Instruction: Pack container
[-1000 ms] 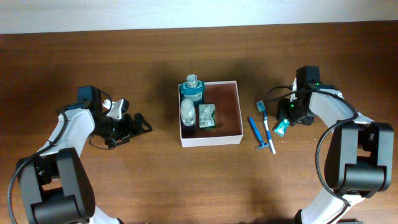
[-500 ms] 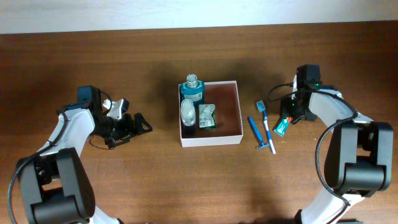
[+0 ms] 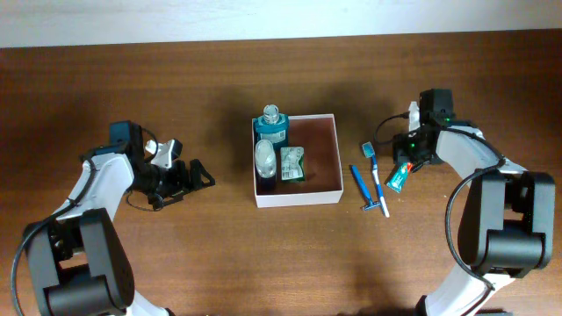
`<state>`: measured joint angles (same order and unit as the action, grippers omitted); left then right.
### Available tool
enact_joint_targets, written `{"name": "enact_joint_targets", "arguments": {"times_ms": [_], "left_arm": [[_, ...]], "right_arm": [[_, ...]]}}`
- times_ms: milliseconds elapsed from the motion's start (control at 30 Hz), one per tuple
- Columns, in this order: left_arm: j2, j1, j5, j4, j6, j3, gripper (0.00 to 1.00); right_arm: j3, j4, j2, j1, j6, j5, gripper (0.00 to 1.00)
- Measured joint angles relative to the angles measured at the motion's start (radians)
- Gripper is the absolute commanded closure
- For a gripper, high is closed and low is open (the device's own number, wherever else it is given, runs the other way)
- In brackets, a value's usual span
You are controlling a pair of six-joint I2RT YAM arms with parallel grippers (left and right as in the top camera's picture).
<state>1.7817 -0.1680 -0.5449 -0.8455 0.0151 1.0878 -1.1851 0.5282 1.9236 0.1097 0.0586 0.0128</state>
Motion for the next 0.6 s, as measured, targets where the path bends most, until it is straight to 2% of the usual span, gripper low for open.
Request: {"name": "enact_joint_targets", "arguments": {"times_ms": [433,533,600], "left_arm": [[0.000,0.000,0.000,0.000,0.000,0.000,0.01],[0.000,0.000,0.000,0.000,0.000,0.000,0.01],[0.000,0.000,0.000,0.000,0.000,0.000,0.01]], "right_arm": [[0.000,-0.015,0.000,0.000,0.080,-0.114,0.36],[0.000,-0.015,0.000,0.000,0.081,-0.113,0.38],[0.000,-0.014,0.000,0.000,0.081,-0.100,0.44]]}}
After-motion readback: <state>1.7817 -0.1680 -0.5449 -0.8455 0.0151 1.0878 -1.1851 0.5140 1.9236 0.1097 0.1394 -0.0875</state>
